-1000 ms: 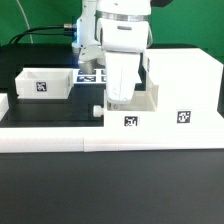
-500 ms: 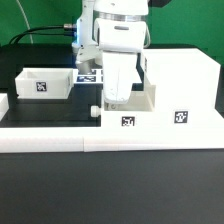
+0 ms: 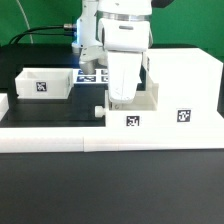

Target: Assemble drawer

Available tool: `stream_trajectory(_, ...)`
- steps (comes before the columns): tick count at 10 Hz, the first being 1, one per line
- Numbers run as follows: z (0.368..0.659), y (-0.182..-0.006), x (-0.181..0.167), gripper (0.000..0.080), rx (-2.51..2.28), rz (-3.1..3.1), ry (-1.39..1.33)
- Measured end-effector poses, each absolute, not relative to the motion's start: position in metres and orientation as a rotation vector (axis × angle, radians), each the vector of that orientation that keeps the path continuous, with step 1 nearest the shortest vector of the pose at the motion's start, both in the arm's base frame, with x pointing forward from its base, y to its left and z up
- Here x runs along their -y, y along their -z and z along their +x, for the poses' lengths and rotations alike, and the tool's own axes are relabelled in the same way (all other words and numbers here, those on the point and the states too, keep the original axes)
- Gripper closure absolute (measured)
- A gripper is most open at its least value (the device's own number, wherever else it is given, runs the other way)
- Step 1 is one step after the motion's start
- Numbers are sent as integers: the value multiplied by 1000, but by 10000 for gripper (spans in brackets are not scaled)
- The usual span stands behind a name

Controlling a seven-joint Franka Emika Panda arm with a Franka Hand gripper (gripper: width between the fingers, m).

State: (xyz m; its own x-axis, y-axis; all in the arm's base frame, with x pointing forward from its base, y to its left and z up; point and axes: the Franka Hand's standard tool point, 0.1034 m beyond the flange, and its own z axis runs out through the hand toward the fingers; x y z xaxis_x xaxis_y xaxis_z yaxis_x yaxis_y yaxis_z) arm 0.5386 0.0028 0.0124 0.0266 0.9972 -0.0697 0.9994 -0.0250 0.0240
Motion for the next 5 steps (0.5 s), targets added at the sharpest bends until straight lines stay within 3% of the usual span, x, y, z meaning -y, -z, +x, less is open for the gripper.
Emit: stream_trajectory(5,539,-12,-2,757,-2186,2160,56)
